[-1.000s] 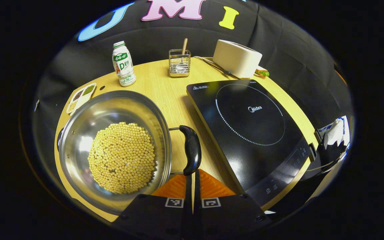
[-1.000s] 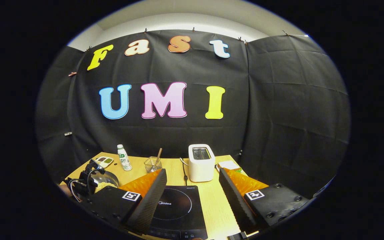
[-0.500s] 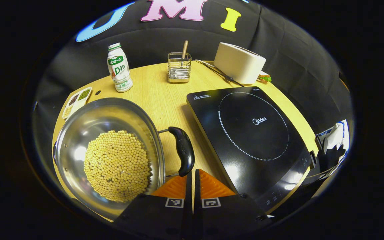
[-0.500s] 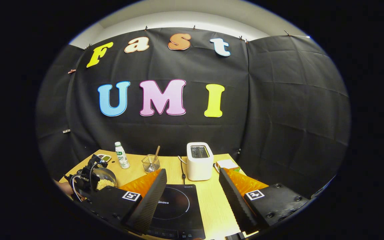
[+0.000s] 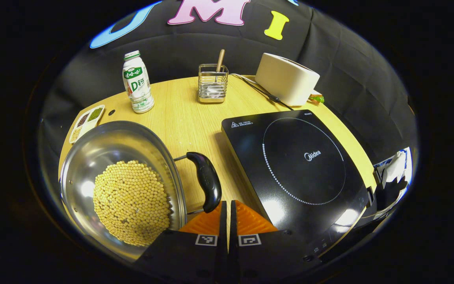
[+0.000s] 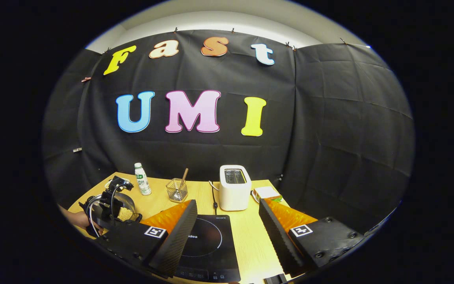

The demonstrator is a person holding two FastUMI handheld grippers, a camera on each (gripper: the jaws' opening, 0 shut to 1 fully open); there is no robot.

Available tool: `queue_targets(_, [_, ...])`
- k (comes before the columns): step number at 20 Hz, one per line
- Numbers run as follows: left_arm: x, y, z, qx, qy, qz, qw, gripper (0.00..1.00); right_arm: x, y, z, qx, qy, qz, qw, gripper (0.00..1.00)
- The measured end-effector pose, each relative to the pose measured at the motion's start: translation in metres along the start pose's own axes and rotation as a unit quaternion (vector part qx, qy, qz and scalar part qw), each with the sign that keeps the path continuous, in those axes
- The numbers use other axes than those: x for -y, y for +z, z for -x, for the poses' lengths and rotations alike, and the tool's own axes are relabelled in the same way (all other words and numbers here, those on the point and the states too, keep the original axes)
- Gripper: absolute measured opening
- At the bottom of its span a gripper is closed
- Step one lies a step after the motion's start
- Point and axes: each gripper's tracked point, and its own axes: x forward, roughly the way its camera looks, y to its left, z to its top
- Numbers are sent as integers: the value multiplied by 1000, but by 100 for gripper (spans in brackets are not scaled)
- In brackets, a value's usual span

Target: First push the handle of the pot to place it horizontally, then grasp the pot with both hands and set it on the induction cooktop.

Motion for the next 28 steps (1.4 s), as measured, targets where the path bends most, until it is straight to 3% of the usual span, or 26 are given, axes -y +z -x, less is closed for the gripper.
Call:
queue_targets(4, [-3,8,-4,10,1,12,1000,5,-2,-5,2,-10,3,-1,1000,98])
queue_targets(7, [13,2,4,22,-22,40,999,5,-15,-15,0,-29,20,-4,999,98])
queue_targets(12, [16,12,55,108,-28,47,993,5,-52,-38,-8,-74,62,-17,995,98])
queue_targets(14, [7,19,86,144,-21,34,989,13,-75,-42,-15,-86,84,-14,993,98])
queue_targets(19, [-54,39,154,223,40,68,972,95,-149,-47,-34,-117,148,-31,982,98])
queue_targets(25, [-180,27,201,233,126,121,957,96,-253,-73,-60,-204,229,-61,950,99])
queue_targets(28, [-242,12,207,220,168,123,953,96,-297,-106,-80,-257,243,-74,933,99])
